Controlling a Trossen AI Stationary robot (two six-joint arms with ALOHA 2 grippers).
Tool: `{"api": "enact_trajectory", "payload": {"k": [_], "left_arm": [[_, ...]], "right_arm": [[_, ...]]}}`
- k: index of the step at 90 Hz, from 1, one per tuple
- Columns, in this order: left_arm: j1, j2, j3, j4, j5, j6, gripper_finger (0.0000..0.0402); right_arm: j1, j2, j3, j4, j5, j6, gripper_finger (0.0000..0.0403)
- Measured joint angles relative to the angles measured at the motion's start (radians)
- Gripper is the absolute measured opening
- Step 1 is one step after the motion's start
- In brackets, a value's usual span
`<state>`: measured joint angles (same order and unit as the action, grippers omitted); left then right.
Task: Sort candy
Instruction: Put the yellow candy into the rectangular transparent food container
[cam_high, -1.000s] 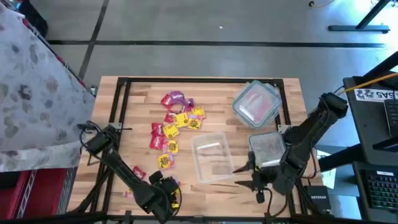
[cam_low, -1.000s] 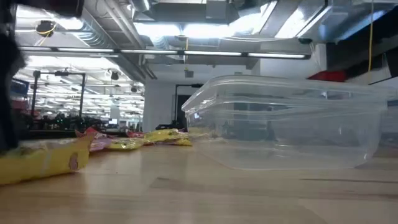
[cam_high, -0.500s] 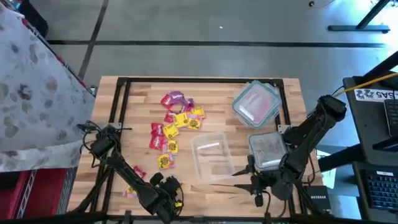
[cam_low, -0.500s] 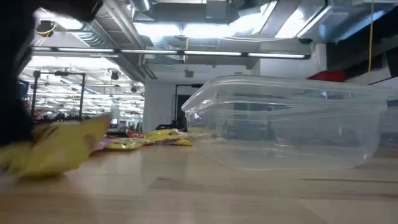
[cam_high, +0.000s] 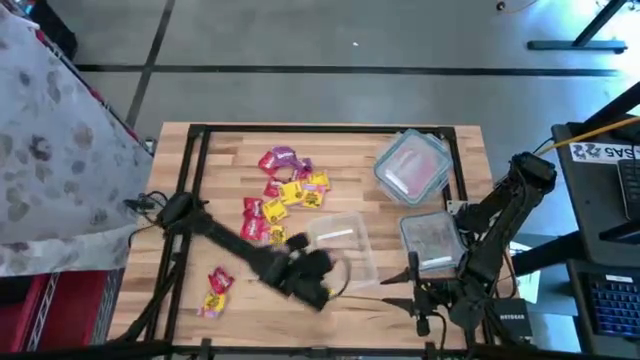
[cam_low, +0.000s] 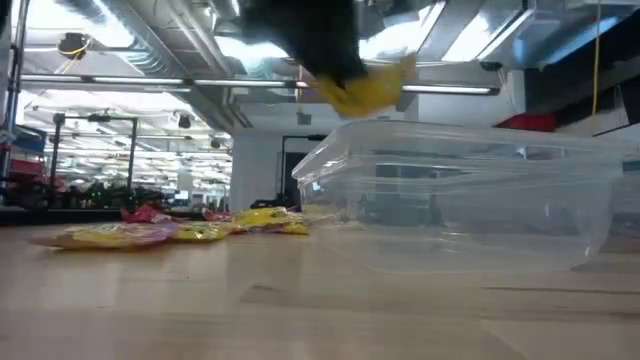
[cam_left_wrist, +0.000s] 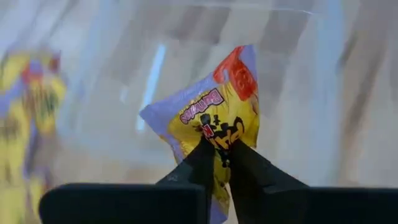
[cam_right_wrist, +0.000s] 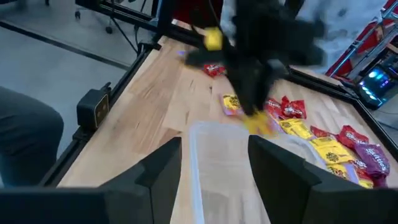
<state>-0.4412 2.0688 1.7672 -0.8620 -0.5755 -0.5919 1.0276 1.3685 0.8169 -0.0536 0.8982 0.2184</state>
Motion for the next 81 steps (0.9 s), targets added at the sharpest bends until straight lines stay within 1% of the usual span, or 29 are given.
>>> {"api": "enact_trajectory", "payload": {"k": [6,14,21,34,41,52,63,81], "left_arm": [[0.057,0.004,0.000,-0.001,0.041,0.145,0.0018],[0.127,0.006,-0.010,-0.007,0.078,0.287,0.0019],[0.184,0.006,-0.030,-0.012,0.124,0.365,0.0019],[0.263,0.006,-0.078,-0.008,0.269,0.491,0.0019],[0.283,0.010,-0.109,-0.005,0.298,0.509,0.0019],[0.289,0.012,-0.149,0.009,0.304,0.548,0.0026],[0.289,0.012,-0.181,0.060,0.298,0.514,0.0053],[0.286,0.012,-0.193,0.033,0.294,0.463,0.0098]], "right_arm": [[0.000,0.000,0.000,0.000,0.000,0.013,0.0172],[0.000,0.000,0.000,-0.001,0.000,0.022,0.0172],[0.000,0.000,0.000,0.000,0.000,0.024,0.0172],[0.000,0.000,0.000,-0.003,-0.001,0.039,0.0172],[0.000,0.000,0.000,-0.003,-0.004,0.041,0.0172],[0.000,0.000,0.000,-0.005,-0.010,0.044,0.0172],[0.000,0.000,0.000,-0.008,-0.017,0.047,0.0172],[0.000,0.000,0.000,-0.009,-0.017,0.046,0.0172]]}}
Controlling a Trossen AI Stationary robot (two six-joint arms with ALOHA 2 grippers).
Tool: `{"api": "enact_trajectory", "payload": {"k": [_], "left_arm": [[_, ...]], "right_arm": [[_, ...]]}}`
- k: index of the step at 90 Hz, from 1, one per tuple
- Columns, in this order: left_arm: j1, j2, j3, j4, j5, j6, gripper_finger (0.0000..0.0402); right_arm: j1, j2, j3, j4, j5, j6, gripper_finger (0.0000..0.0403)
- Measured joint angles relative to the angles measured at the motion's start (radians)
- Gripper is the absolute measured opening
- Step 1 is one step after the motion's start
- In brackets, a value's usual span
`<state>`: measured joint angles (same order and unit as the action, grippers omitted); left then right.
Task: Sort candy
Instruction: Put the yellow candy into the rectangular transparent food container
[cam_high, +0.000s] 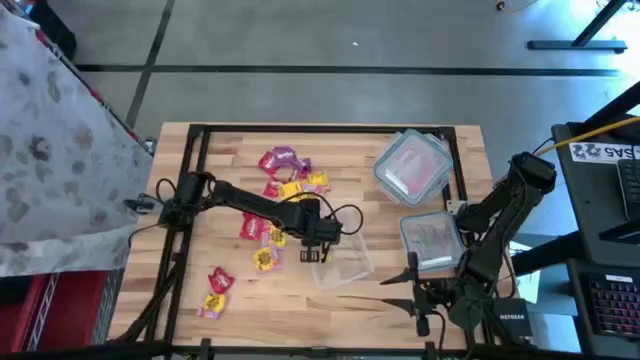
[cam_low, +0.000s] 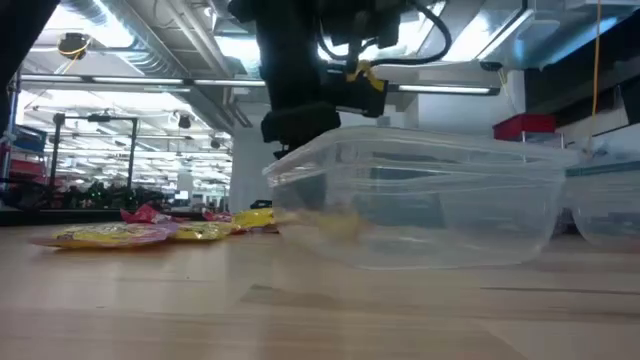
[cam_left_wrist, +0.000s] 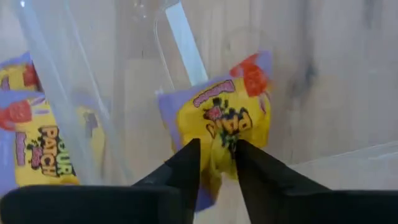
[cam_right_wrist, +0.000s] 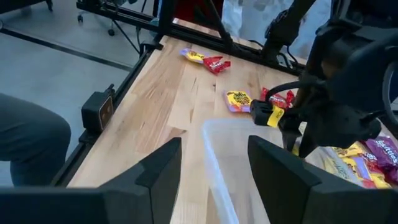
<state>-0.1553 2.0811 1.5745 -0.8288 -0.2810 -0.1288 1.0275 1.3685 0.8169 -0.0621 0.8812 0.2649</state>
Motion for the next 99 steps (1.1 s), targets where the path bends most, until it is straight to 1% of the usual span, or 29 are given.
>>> {"api": "enact_trajectory", "payload": {"k": [9,20,40,54,63,79,85,92,99], "left_arm": [[-0.010,0.000,0.015,-0.016,-0.015,-0.048,0.0106],[-0.026,0.000,0.079,-0.081,-0.019,-0.131,0.0106],[-0.083,-0.002,0.236,-0.368,-0.014,-0.308,0.0100],[-0.170,-0.002,0.250,-0.518,0.057,-0.366,0.0100],[-0.231,-0.004,0.224,-0.563,0.089,-0.414,0.0100],[-0.300,-0.003,0.130,-0.596,0.093,-0.492,0.0100],[-0.303,-0.003,0.077,-0.601,0.101,-0.524,0.0100],[-0.280,-0.002,0.010,-0.589,0.170,-0.546,0.0100],[-0.254,-0.003,-0.066,-0.547,0.206,-0.531,0.0100]], "right_arm": [[0.000,0.000,0.000,0.000,0.000,0.000,0.0172],[0.000,0.000,0.000,-0.001,0.000,0.000,0.0172],[0.000,0.000,0.000,-0.010,0.000,0.000,0.0172],[0.000,0.000,0.000,-0.010,0.000,0.012,0.0172],[0.000,0.002,0.000,-0.009,0.000,0.019,0.0172],[0.000,0.015,0.000,-0.006,0.000,0.021,0.0172],[0.000,0.018,0.000,-0.008,-0.002,0.022,0.0172],[0.000,0.018,0.000,-0.005,-0.002,0.022,0.0172],[0.000,0.018,0.000,-0.005,-0.002,0.022,0.0172]]}}
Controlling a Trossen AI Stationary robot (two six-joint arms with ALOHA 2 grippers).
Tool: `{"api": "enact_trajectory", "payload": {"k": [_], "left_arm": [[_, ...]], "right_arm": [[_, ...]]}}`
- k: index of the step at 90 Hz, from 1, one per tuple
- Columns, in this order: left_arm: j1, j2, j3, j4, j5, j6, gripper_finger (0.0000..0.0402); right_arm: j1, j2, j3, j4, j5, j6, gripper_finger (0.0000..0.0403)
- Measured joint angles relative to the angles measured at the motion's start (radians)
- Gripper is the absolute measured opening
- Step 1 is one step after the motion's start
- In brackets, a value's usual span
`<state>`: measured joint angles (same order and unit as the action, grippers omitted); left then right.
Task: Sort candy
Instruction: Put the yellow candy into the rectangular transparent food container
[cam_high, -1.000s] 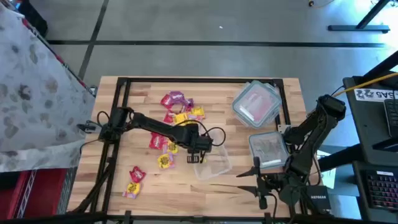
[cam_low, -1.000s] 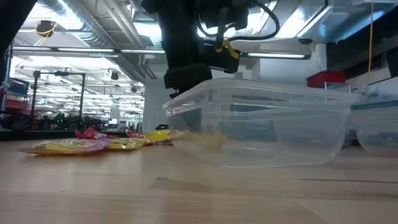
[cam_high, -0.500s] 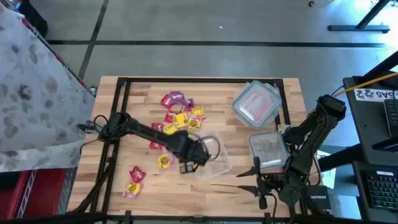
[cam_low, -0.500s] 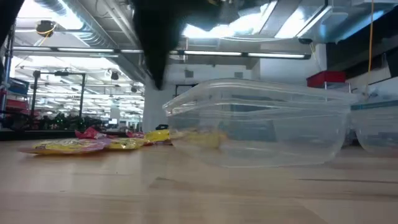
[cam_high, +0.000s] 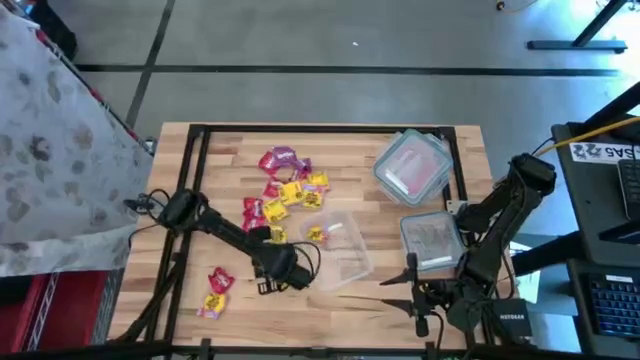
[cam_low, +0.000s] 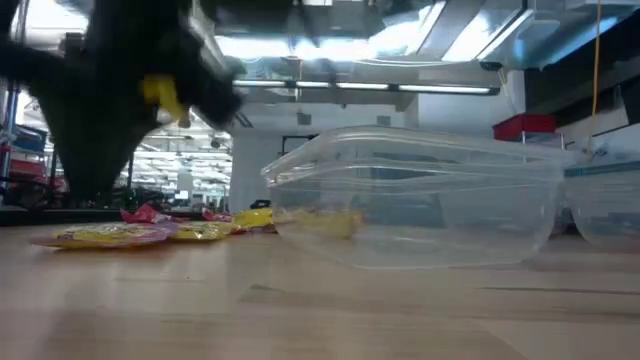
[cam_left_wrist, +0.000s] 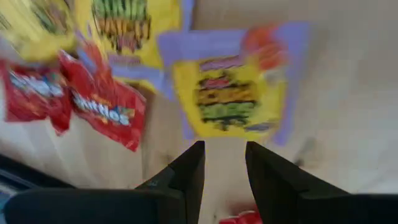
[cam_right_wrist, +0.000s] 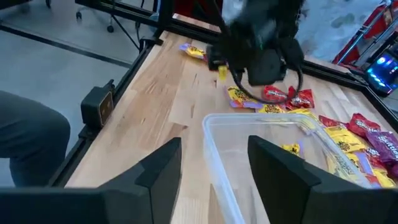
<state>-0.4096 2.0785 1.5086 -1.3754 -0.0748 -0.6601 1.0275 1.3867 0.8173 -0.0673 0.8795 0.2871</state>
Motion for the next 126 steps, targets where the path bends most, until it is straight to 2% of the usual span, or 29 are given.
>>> {"api": "enact_trajectory", "payload": {"k": [20,30,41,49,60,69,77,87,99,111,126], "left_arm": [[0.081,-0.006,-0.141,0.146,0.117,0.063,0.0101],[0.107,-0.010,-0.169,0.229,0.188,0.099,0.0118],[0.115,-0.010,-0.174,0.278,0.194,0.125,0.0124],[0.109,-0.010,-0.174,0.285,0.196,0.107,0.0097],[0.088,-0.009,-0.174,0.295,0.189,0.052,0.0024],[0.063,-0.008,-0.169,0.293,0.174,-0.043,0.0012],[0.032,-0.001,-0.125,0.240,0.159,-0.089,0.0005],[-0.005,0.007,-0.030,0.059,0.098,-0.154,0.0002],[-0.030,-0.042,0.102,-0.048,0.051,-0.219,0.0001],[-0.043,-0.062,0.211,-0.046,-0.033,-0.274,0.0000],[-0.019,-0.072,0.321,0.005,-0.178,-0.255,0.0000]], "right_arm": [[0.000,0.000,0.000,-0.002,-0.011,0.000,0.0172],[0.000,0.000,0.000,-0.002,-0.011,-0.002,0.0172],[0.000,0.000,0.000,-0.002,-0.010,0.000,0.0172],[0.000,0.000,0.000,-0.002,-0.009,0.006,0.0172],[0.000,0.000,0.000,-0.001,-0.008,0.008,0.0172],[0.000,0.000,0.000,-0.002,-0.010,0.019,0.0172],[0.000,0.000,0.000,-0.003,-0.011,0.024,0.0172],[0.000,0.000,0.000,-0.005,-0.012,0.025,0.0172],[0.000,0.000,0.000,-0.005,-0.012,0.024,0.0172],[0.000,0.000,0.000,-0.008,-0.007,0.023,0.0172],[0.000,0.000,0.000,-0.010,-0.006,0.016,0.0172]]}}
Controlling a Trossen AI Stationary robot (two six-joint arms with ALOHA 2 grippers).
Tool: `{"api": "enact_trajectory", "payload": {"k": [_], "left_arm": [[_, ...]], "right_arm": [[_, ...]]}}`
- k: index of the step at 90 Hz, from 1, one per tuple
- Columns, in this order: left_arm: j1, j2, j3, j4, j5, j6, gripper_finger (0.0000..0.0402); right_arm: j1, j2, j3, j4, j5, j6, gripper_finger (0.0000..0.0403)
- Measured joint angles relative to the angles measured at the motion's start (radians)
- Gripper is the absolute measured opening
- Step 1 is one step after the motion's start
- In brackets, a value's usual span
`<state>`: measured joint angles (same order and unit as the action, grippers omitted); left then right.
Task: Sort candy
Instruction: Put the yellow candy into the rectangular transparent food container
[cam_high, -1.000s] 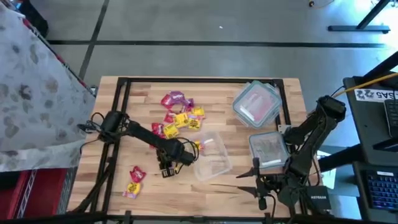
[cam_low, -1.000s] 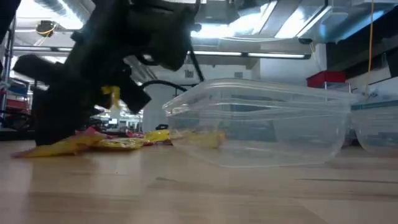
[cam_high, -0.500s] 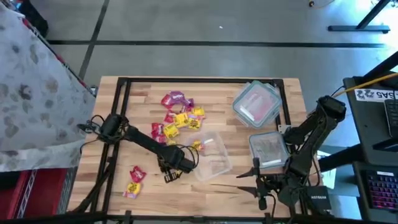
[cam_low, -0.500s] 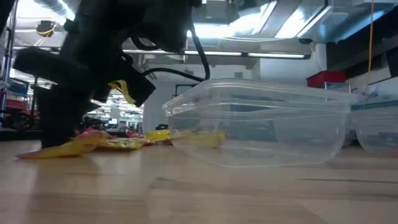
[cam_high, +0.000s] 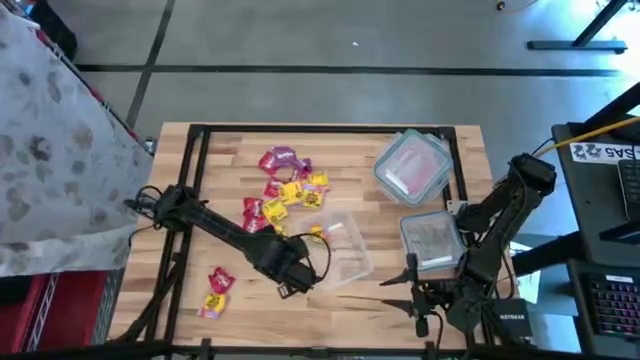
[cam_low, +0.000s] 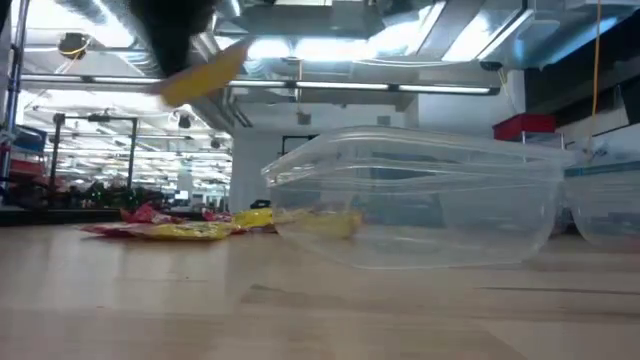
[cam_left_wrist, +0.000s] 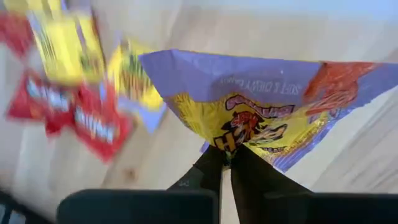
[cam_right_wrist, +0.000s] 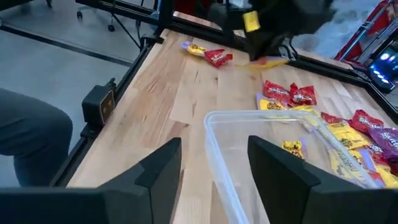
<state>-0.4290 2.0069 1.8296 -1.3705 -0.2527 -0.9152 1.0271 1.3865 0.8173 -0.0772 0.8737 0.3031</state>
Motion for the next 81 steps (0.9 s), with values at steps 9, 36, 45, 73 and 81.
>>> {"api": "enact_trajectory", "payload": {"k": [9,36,45,73,81], "left_arm": [[0.051,0.001,0.008,0.131,-0.074,0.063,0.0000],[0.240,0.108,0.009,0.416,0.008,0.335,0.0000],[0.290,0.157,0.009,0.393,0.082,0.340,0.0000],[0.362,0.192,0.009,0.400,0.100,0.361,0.0047],[0.371,0.192,0.009,0.400,0.093,0.374,0.0072]], "right_arm": [[0.000,0.000,0.000,0.003,0.016,-0.019,0.0172],[0.000,0.000,0.000,0.004,0.024,-0.020,0.0172],[0.000,0.000,0.000,0.002,0.024,-0.018,0.0172],[0.000,0.000,0.000,0.000,0.024,0.006,0.0172],[0.000,0.000,0.000,0.000,0.024,0.007,0.0172]]}}
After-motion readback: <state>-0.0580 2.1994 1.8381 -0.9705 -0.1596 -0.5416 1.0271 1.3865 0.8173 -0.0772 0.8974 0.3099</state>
